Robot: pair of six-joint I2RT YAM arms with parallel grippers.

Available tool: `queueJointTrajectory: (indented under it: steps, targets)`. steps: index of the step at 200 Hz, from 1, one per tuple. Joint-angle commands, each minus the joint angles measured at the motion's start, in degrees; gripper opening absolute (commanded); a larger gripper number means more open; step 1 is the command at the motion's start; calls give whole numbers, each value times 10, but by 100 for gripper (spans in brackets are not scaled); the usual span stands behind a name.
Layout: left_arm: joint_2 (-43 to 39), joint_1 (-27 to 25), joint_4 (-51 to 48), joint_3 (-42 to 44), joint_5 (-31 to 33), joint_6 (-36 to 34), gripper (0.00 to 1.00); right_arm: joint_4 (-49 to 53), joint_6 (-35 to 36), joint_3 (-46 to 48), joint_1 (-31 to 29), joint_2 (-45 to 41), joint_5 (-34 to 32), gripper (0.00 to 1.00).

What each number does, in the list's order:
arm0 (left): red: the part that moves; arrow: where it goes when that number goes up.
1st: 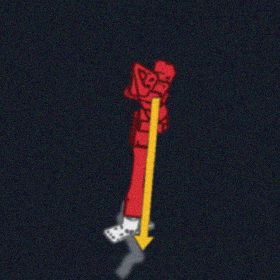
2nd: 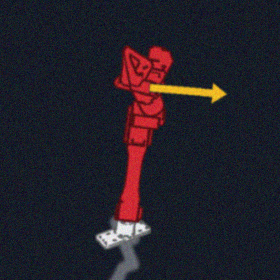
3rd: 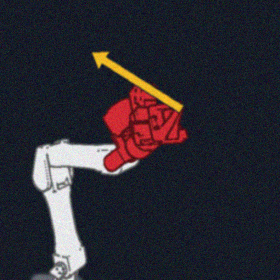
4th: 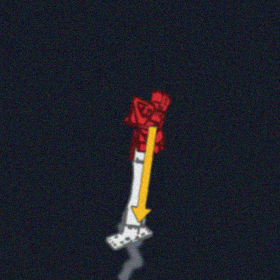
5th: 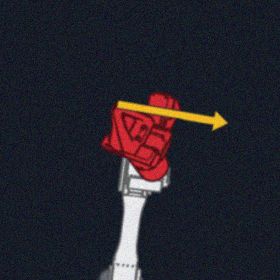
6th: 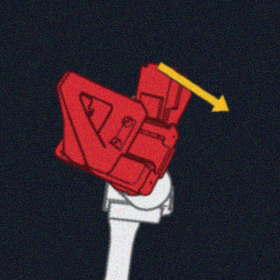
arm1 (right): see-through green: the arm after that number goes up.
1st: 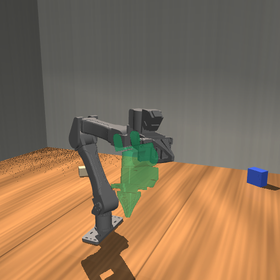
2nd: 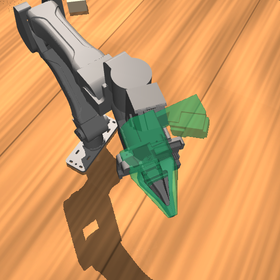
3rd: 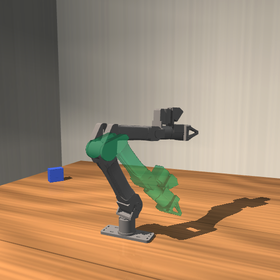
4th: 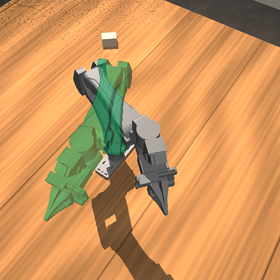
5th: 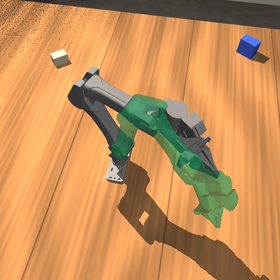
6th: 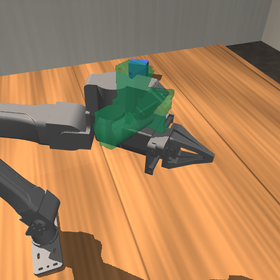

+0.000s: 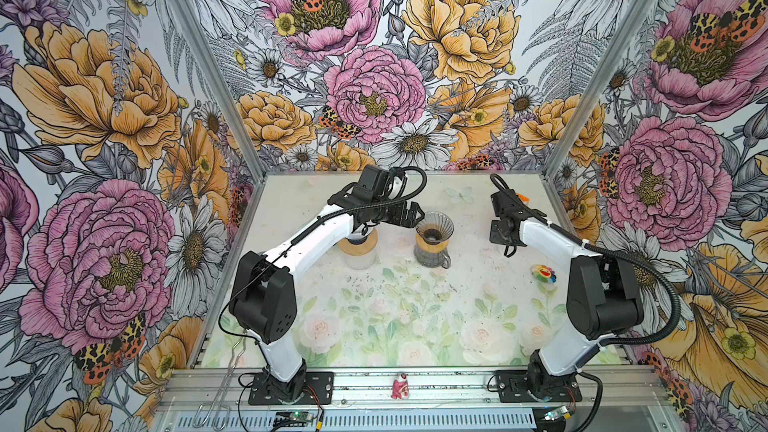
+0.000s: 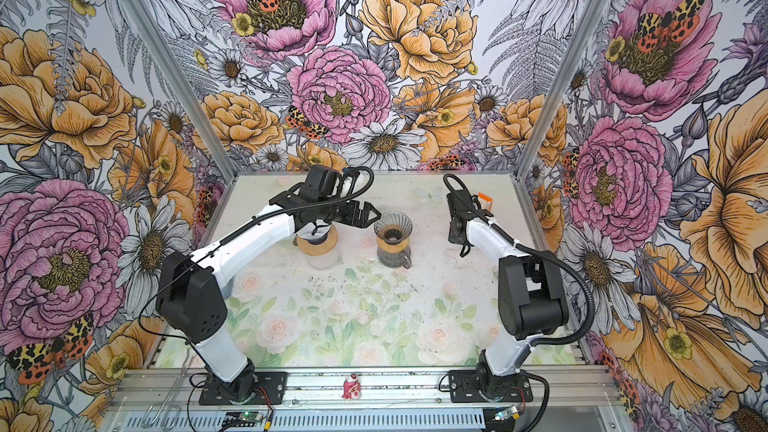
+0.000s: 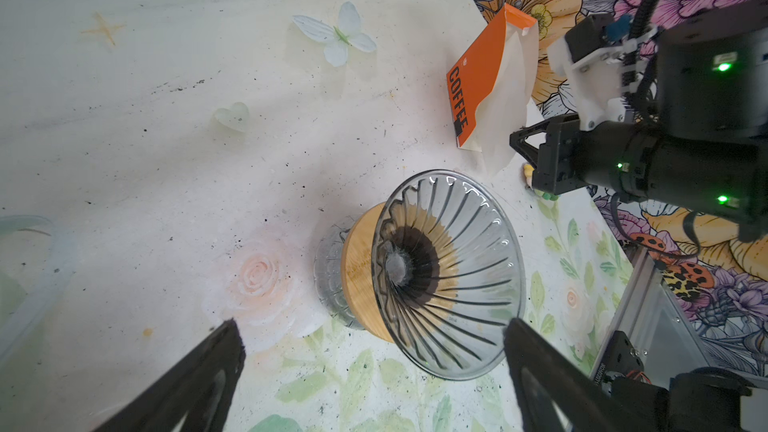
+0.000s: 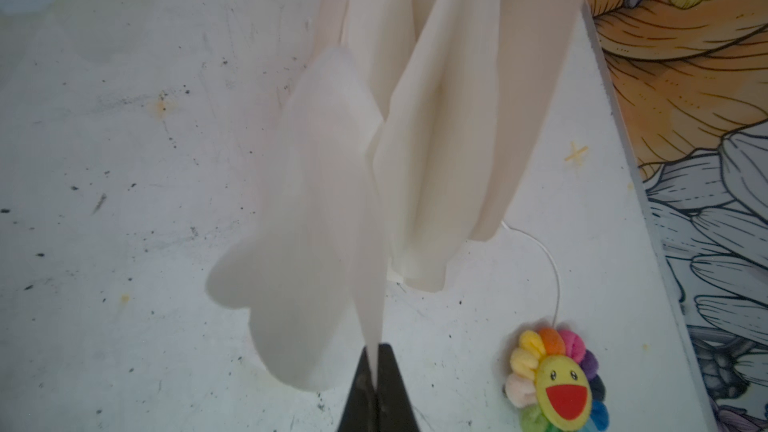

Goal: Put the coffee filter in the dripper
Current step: 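Swing the hanging white filter with the right gripper toward the glass dripper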

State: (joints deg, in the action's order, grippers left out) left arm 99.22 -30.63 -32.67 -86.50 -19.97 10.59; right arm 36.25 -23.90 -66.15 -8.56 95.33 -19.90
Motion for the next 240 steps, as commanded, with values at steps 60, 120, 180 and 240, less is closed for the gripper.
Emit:
queueJointTrajectory:
  steps: [60, 120, 180, 240]
  targets:
    - [-8, -4, 18, -5, -14, 5, 99, 24, 6, -1, 22, -81, 55, 0]
    - [-11, -6, 18, -9, -15, 4, 99, 46, 11, -4, 34, -142, 96, 0]
    - [-16, -8, 18, -12, -15, 2, 99, 54, 48, -8, 36, -202, 147, 0]
    - [-40, -5, 17, -20, -12, -1, 99, 94, 91, -59, 33, -239, 311, 0]
